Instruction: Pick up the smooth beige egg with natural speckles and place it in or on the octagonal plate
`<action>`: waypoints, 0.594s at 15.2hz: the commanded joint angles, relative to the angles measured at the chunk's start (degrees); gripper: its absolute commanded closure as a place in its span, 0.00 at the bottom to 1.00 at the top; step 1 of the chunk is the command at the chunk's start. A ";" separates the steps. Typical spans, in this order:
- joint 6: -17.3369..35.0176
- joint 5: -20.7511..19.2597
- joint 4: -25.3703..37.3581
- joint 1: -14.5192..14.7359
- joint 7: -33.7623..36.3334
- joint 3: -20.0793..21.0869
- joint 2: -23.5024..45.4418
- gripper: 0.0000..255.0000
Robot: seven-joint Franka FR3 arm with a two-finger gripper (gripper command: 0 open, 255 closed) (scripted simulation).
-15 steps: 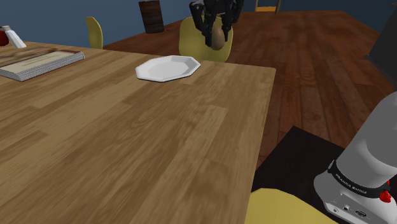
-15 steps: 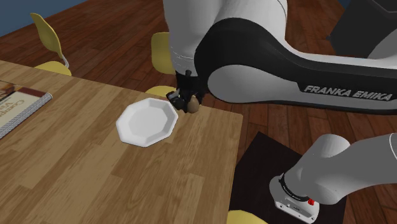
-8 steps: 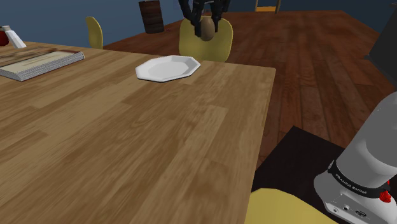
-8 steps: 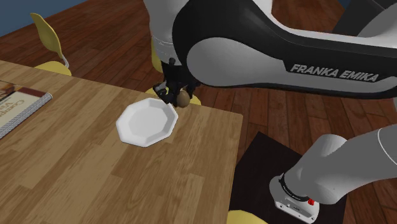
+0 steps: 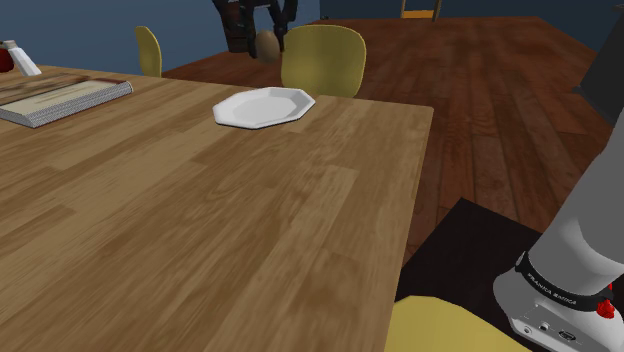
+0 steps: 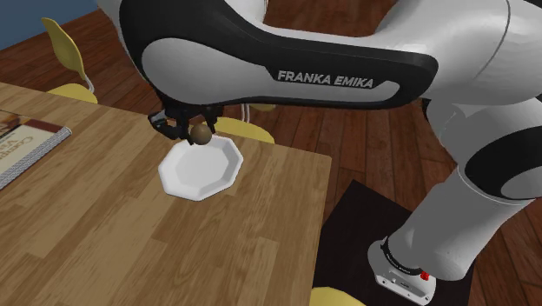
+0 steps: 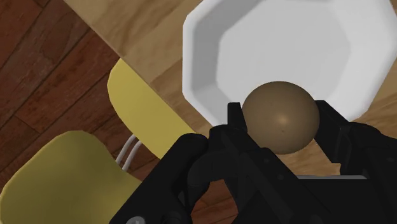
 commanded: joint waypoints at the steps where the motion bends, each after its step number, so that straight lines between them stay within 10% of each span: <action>1: -3.01 -4.36 8.83 3.01 1.70 0.82 7.20 1.00; 9: 5.31 -1.58 -2.99 0.54 1.91 0.16 3.01 1.00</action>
